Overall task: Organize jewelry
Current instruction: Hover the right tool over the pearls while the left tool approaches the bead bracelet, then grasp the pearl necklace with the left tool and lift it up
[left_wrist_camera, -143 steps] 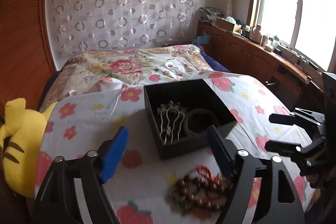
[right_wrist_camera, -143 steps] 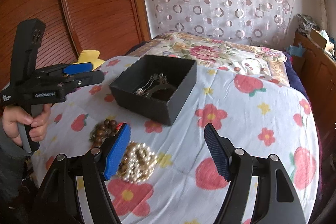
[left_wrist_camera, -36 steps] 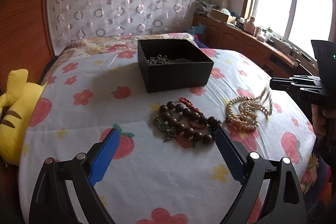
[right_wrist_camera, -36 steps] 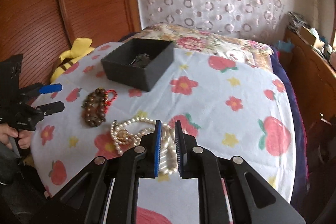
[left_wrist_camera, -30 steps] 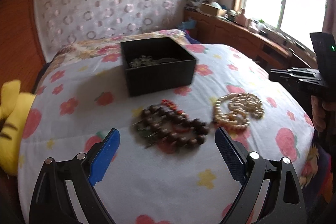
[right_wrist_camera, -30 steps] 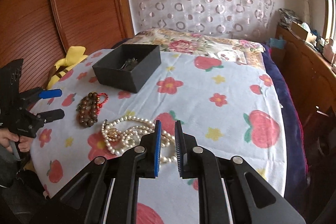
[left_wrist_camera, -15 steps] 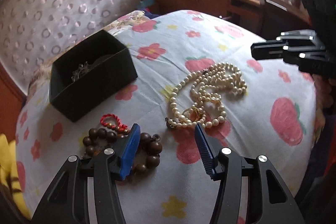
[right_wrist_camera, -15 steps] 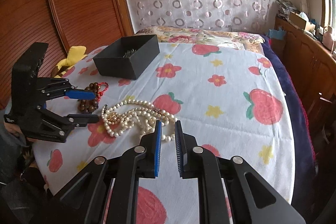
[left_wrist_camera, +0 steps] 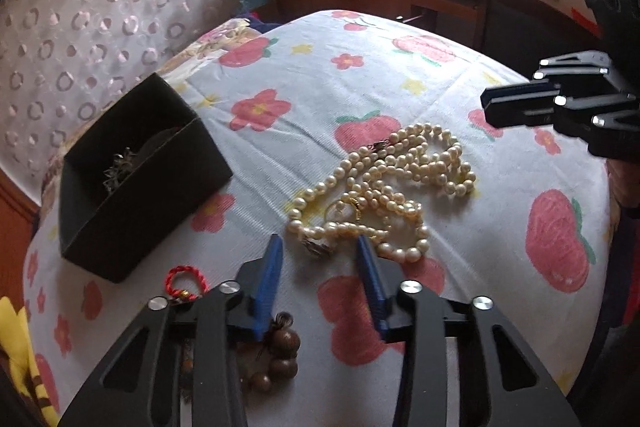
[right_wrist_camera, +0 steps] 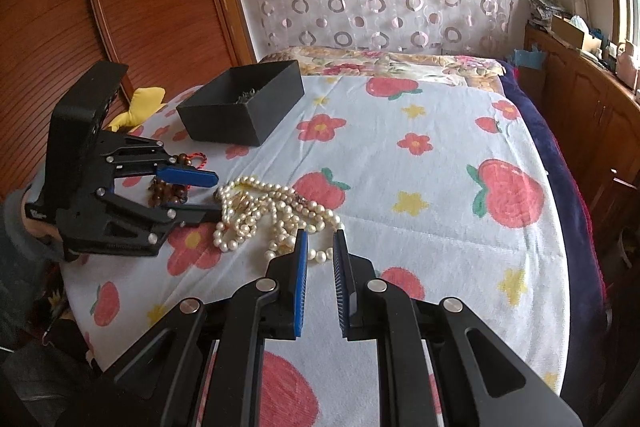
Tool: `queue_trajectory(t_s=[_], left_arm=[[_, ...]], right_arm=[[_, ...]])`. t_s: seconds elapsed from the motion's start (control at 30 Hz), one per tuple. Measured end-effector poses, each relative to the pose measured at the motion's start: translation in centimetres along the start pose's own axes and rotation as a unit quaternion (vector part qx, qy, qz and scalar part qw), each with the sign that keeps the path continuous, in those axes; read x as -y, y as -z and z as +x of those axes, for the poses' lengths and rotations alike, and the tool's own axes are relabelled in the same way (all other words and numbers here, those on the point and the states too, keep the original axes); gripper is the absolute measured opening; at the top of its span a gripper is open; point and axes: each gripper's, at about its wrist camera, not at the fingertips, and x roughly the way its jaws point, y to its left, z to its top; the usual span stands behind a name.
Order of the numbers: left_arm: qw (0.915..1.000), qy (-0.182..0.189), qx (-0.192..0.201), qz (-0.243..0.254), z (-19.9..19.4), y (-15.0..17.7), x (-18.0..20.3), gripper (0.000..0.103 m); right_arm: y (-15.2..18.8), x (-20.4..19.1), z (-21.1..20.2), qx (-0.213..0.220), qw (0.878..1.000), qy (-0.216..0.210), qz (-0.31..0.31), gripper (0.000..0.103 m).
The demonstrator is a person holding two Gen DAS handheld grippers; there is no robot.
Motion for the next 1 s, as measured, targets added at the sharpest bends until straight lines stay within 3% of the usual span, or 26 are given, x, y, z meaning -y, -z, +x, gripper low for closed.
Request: queue_trajectory(t_s=[0.13,0.23,0.43,0.6,1.0], left_arm=[[0.9996,0.025,0.005,-0.012,0.0,-0.1,-0.4,0.016],[0.9992,0.036,0.007,-0.017,0.1,-0.2,-0.5,0.012],[0.9983,0.035,0.028,-0.036,-0.5,-0.3,-1.1,0.009],[0.9943,0.027,0.079,-0.067,-4.0,-1.0,-2.2,0.008],[0.9827,0.011,0.170,-0.072,-11.2,-4.1,-2.1,0.008]], right_arm=[[0.0,-0.1,0.4,-0.005,1.000,-0.002,-0.002,0.016],[0.3,-0.3,0.5,-0.007,1.000,-0.004,-0.002,0.016],[0.5,-0.3,0.7,-0.009,1.000,-0.005,-0.002,0.016],[0.6,-0.5,0.9,-0.010,1.000,-0.007,-0.002,0.016],[0.1,-1.9,0.9,-0.005,1.000,-0.015,-0.014,0.016]])
